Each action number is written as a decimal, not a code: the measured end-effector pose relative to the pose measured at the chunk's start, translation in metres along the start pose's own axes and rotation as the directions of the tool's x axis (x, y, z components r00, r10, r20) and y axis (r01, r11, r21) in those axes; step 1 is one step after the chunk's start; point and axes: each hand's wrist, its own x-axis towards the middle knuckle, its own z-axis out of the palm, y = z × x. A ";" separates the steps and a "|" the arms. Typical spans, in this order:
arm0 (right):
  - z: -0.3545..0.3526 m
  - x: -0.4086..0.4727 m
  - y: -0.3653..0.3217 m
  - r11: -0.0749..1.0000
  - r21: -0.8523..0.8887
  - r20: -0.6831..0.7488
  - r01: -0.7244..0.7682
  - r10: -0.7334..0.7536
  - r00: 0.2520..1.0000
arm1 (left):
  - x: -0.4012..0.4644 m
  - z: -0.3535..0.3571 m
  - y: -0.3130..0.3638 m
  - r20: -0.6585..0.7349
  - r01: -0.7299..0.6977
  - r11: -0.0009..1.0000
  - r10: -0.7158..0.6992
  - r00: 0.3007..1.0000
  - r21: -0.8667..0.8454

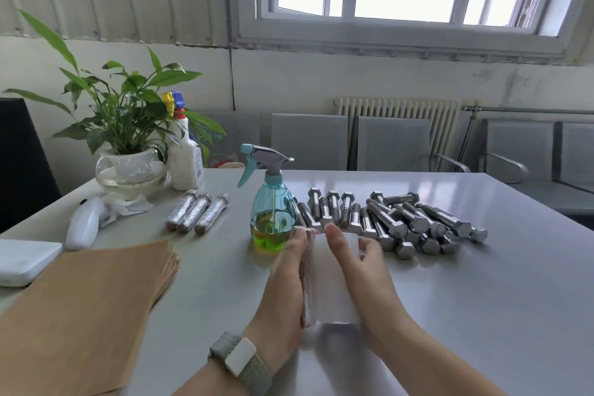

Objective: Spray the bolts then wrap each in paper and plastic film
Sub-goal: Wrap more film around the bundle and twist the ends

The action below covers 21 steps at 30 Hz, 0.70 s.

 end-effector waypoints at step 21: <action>-0.004 -0.009 -0.003 0.982 0.161 0.262 -0.094 0.050 0.964 | 0.005 -0.014 -0.004 0.013 -0.235 0.930 0.241 0.970 0.284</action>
